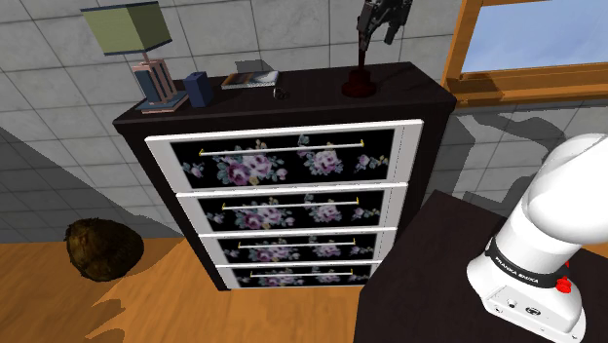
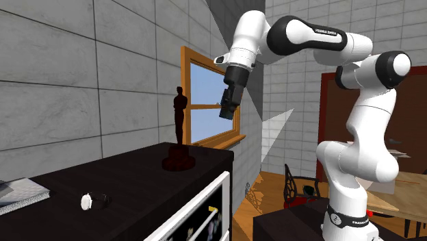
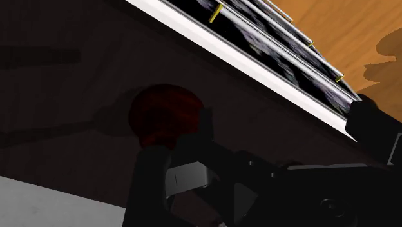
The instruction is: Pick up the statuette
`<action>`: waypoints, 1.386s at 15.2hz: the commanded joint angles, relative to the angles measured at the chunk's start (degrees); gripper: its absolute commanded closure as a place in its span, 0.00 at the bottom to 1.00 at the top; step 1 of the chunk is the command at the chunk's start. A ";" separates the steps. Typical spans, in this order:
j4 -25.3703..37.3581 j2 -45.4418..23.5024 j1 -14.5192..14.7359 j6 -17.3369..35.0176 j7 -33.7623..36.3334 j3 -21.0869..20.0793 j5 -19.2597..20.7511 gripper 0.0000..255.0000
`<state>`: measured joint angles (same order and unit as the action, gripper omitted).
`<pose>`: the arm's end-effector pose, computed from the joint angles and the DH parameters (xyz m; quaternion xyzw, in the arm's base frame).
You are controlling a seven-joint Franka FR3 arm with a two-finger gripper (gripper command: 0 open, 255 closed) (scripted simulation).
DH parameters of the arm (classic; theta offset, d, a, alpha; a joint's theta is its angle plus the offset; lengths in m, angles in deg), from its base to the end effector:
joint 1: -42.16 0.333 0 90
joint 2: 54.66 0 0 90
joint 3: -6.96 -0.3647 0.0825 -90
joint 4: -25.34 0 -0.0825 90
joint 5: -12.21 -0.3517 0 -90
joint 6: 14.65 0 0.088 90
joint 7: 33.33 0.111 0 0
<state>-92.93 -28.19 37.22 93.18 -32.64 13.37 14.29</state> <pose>0.3711 -0.0907 0.6838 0.9855 -0.0985 0.1383 0.0053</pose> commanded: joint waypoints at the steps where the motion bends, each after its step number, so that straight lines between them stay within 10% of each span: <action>1: 3.29 -2.84 -0.52 1.18 -0.27 0.81 0.32 0.00; 16: 33.41 -23.53 -4.23 2.99 -3.15 7.31 -1.92 0.00; 21: 27.46 -21.85 -4.17 7.31 -2.86 7.13 -1.40 0.00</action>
<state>-64.20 -50.50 33.04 99.61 -35.56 20.53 12.75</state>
